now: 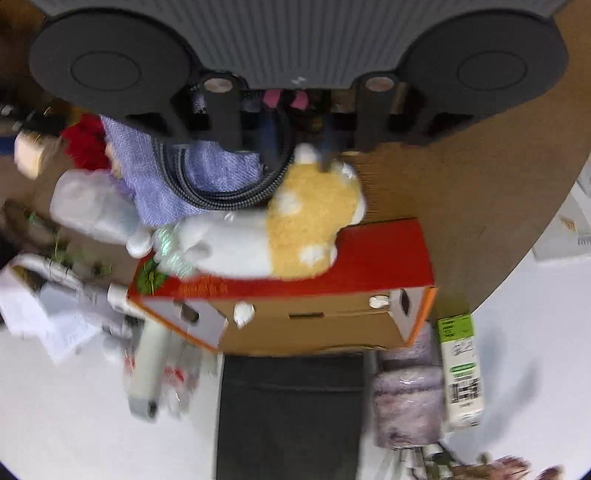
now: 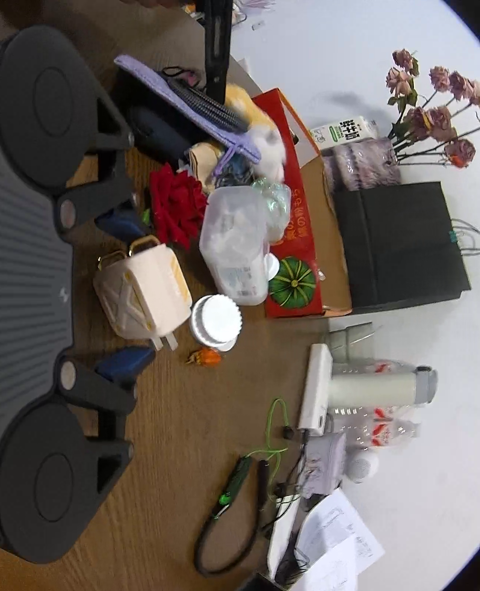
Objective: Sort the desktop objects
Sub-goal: 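Grasp the black braided cable with the left tool while the right tool grasps the cream cube charger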
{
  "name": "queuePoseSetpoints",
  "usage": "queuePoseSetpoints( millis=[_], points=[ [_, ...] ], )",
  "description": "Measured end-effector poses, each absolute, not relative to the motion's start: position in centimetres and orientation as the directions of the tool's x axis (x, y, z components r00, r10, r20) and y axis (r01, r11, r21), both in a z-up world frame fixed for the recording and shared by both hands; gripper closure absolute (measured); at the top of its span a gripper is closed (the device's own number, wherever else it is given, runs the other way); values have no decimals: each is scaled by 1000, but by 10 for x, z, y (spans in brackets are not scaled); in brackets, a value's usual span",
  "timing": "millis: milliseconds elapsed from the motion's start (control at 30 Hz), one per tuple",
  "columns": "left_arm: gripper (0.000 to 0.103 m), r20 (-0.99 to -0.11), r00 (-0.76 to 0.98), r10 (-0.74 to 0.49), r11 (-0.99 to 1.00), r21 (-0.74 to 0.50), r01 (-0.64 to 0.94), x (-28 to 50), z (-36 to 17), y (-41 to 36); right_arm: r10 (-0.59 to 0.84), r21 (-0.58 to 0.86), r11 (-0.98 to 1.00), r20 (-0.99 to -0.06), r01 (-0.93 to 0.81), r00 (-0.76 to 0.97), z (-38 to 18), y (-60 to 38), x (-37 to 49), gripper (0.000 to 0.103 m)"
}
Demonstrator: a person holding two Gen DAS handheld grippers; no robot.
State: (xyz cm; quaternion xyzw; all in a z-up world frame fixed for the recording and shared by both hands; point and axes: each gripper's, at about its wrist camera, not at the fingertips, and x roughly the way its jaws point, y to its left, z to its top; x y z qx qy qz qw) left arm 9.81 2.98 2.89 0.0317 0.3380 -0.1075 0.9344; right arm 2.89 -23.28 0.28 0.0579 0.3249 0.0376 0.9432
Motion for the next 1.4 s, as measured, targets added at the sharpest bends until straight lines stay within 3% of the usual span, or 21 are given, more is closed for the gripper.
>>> queuePoseSetpoints(
  millis=[67,167,433,500,600,667,767,833,1000,1033,1067,1133,1233,1400],
  points=[
    [99,-633,752,-185,975,-19,223,93,27,32,87,109,994,-605,-26,792,2,-228,30,53],
    [102,-604,772,-198,976,-52,210,73,33,41,112,137,990,-599,-37,793,4,-229,25,54],
    [102,-468,860,-201,979,-61,196,-3,76,68,113,186,983,-548,-11,829,22,-236,-17,54],
    [102,-512,810,-286,958,-124,260,2,76,73,110,169,985,-549,-20,828,25,-235,-27,54],
    [95,-597,769,-231,973,-138,184,18,56,72,120,178,984,-560,-23,820,24,-235,-35,54],
    [93,-654,702,-282,954,-268,134,35,38,82,121,183,983,-565,-20,816,23,-234,-39,54],
    [84,-659,651,-377,894,-443,70,55,21,92,135,182,983,-559,-37,818,22,-232,-43,54],
    [56,-645,641,-416,859,-510,44,66,18,94,134,179,983,-563,-38,815,20,-229,-42,54],
    [41,-628,630,-456,809,-588,-1,87,17,85,131,183,983,-590,-26,797,8,-227,-37,54],
    [63,-633,633,-446,814,-581,-8,90,17,81,131,183,983,-593,-26,795,6,-226,-36,54],
    [79,-658,636,-403,845,-534,-18,92,16,74,128,176,984,-586,-29,800,5,-225,-37,54],
    [86,-657,652,-379,863,-505,-8,93,15,67,123,170,985,-581,-28,804,4,-222,-39,54],
    [89,-621,693,-367,879,-475,40,72,28,62,135,183,983,-575,-34,807,5,-222,-40,54],
    [89,-469,799,-377,879,-452,149,18,71,71,124,197,980,-512,-24,850,19,-226,-53,54]
  ],
)
